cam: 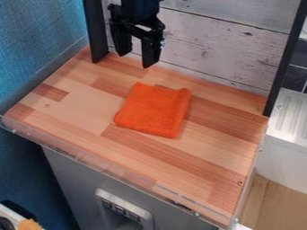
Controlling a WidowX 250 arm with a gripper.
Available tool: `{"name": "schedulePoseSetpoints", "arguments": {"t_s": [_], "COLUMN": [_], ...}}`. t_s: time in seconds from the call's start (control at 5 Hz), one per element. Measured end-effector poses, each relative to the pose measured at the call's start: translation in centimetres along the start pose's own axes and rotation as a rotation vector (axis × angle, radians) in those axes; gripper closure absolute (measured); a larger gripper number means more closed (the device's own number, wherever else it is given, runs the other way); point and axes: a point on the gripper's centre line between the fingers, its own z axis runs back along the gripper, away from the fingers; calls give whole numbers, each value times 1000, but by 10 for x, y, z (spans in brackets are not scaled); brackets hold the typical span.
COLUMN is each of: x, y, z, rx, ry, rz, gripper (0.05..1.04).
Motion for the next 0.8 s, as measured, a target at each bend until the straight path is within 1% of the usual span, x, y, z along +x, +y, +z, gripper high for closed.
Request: {"name": "schedulePoseSetpoints", "arguments": {"t_s": [0.2, 0.4, 0.6, 0.8], "x": [-5, -10, -11, -9], "y": [-12, -23, -31, -35], "z": [-2, -2, -8, -16], "rx": [-11, -27, -33, -38], "ry": [0, 6, 7, 16], "rz": [-25, -39, -50, -58], "gripper": [85, 131, 411, 713]}}
